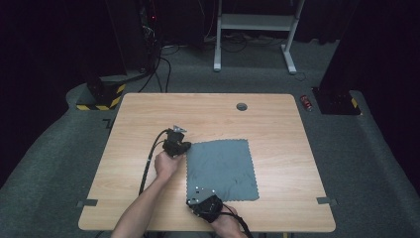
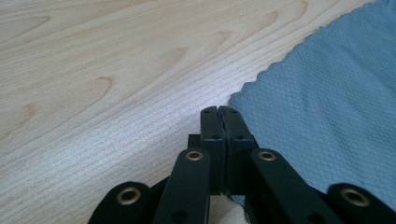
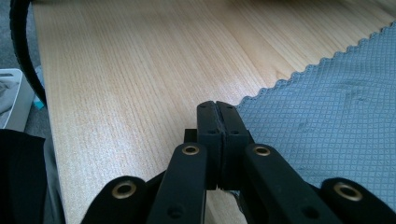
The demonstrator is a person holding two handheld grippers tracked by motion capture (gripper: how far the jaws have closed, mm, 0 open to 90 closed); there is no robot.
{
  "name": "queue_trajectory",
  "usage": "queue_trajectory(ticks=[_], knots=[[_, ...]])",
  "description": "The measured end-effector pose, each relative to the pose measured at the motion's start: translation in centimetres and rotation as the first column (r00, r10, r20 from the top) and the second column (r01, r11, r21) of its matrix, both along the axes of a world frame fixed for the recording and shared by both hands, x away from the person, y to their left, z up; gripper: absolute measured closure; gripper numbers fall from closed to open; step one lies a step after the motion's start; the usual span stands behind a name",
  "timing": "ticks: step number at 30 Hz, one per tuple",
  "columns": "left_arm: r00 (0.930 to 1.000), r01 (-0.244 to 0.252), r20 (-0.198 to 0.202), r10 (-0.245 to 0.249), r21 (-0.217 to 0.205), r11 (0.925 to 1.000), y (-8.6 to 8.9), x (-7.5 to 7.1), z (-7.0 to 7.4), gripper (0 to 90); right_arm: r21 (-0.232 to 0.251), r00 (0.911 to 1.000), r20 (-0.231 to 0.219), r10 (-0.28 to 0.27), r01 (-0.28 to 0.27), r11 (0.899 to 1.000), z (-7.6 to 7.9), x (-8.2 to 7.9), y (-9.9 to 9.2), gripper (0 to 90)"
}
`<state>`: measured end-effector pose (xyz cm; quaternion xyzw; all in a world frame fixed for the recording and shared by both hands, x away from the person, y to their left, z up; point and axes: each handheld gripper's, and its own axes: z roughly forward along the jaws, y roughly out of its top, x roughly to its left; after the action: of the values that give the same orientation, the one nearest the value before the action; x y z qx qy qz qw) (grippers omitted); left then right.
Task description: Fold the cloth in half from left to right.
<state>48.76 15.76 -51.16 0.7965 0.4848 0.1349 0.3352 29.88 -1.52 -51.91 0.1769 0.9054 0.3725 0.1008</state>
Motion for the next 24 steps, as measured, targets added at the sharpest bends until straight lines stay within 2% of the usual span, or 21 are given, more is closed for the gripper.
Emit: queue_trajectory(ticks=[2, 4, 6, 10, 11, 12, 15, 19, 24], knots=[[1.0, 0.003, 0.004, -0.003, 0.004, 1.0, 0.0, 0.1, 0.2, 89.2, 0.007, 1.0, -0.002, -0.002, 0.002, 1.0, 0.1, 0.0, 0.0, 89.5], [0.9998, 0.008, 0.019, -0.007, -0.018, 0.9998, 0.0, 0.3, 1.1, 89.3, 0.019, 1.0, 0.002, -0.008, 0.008, 1.0, 0.5, 0.0, -0.3, 89.6], [0.9998, 0.005, 0.02, -0.004, -0.058, 0.9983, 0.2, 0.6, 1.9, 89.4, 0.041, 0.9999, 0.006, -0.016, 0.015, 0.999, 1.2, 0.3, -0.6, 89.8], [0.9995, 0.007, 0.03, -0.005, -0.062, 0.9981, 0.3, 0.8, 2.6, 89.6, 0.057, 0.9996, 0.014, -0.025, 0.025, 0.998, 2.2, 0.5, -1.1, 89.9], [0.9993, 0.002, 0.039, 0.001, -0.094, 0.9956, 0.6, 0.9, 3.0, 89.6, 0.067, 0.9995, 0.018, -0.027, 0.026, 0.997, 2.5, 0.6, -1.2, 89.9], [0.9995, 0.001, 0.031, 0.002, -0.102, 0.9948, 0.6, 1.0, 3.1, 89.6, 0.071, 0.9995, 0.017, -0.027, 0.026, 0.997, 2.7, 0.7, -1.2, 90.0], [0.9997, 0.0, 0.026, 0.003, -0.108, 0.9941, 0.8, 1.2, 3.4, 89.6, 0.073, 0.9994, 0.025, -0.024, 0.022, 0.997, 3.1, 0.8, -1.0, 90.0], [0.9993, 0.005, 0.038, -0.001, -0.105, 0.9944, 1.1, 1.4, 4.1, 89.7, 0.072, 0.9993, 0.031, -0.022, 0.02, 0.997, 3.5, 0.9, -0.4, 90.0], [0.9987, -0.013, 0.048, 0.019, -0.119, 0.9928, 2.2, 1.4, 4.7, 89.7, 0.087, 0.9993, 0.035, -0.013, 0.01, 0.996, 4.0, 1.2, 0.4, 90.0]])
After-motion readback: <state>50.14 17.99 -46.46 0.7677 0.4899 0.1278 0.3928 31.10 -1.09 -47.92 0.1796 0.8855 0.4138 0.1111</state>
